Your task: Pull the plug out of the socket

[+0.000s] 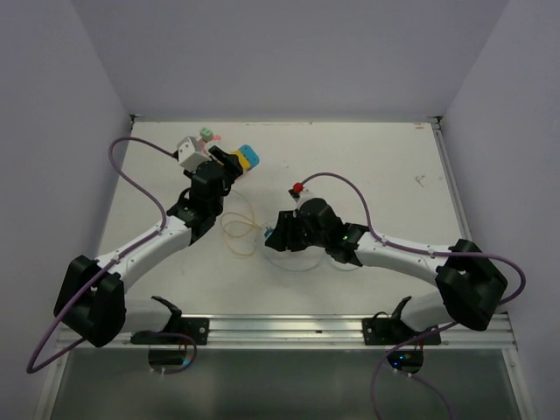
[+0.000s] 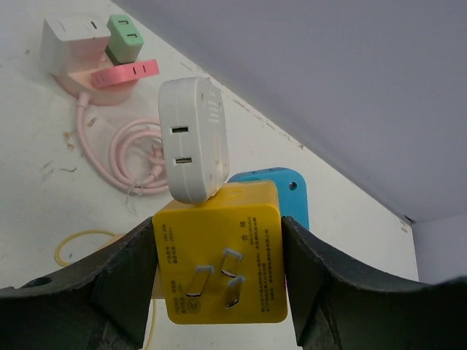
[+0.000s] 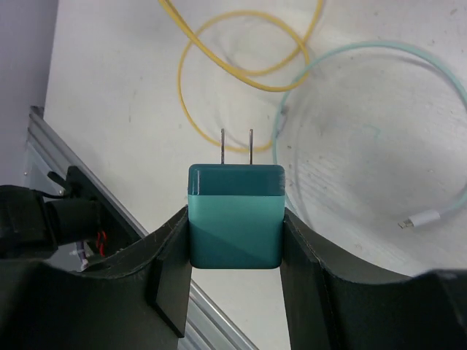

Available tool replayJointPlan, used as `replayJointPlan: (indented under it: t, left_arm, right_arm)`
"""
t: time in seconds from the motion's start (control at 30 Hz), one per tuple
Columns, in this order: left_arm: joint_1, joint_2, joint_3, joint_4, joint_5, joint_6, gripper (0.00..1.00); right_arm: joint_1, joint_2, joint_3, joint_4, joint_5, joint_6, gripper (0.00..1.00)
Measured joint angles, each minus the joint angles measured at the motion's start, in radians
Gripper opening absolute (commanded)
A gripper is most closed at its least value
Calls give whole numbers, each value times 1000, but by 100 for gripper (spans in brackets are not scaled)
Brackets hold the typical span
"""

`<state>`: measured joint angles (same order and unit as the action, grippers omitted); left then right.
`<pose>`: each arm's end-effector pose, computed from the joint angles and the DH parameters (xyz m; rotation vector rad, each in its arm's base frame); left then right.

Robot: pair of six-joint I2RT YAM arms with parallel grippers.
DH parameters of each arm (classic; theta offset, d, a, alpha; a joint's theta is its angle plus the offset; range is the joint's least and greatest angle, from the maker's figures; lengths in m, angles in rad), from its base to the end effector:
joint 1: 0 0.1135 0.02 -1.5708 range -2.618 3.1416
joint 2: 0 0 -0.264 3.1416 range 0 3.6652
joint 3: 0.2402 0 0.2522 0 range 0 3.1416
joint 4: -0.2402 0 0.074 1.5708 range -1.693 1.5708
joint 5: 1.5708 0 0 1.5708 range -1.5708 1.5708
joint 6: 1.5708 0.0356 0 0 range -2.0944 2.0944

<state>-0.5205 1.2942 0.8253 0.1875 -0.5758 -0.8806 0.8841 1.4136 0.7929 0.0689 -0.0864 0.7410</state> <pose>0.2641 -0.1291 0.2814 -0.7112 1.6862 -0.4614 0.1917 0.2386 0.2232 -0.2204 2.2964 1.0041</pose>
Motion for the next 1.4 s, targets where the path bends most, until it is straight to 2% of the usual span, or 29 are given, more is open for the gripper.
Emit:
replayJointPlan:
  t: [0.17,0.33,0.57,0.8,1.03,1.17,1.4]
  left_arm:
    - [-2,19,24,39,-33,34,0]
    - [-4,18,36,28,14,89,0]
    - [-3,-22,37,-50,237,166,0]
    - [-4,-128,35,-127,454,221,0]
    - [-3,-211,-37,-131,592,225,0]
    - [-3,-212,-64,-138,653,248,0]
    - [-3,-212,-71,-138,729,314,0]
  right_arm:
    - [-2,-18,-20,-57,7,-5,0]
    - [-52,-90,-29,-129,77,-62,0]
    - [-231,-89,-53,-188,171,-154,3]
    - [-238,9,-53,-195,228,-209,11]
    - [-238,72,-53,-185,238,-226,28]
    - [-238,71,-53,-174,238,-229,53]
    - [-238,5,-69,-179,233,-229,77]
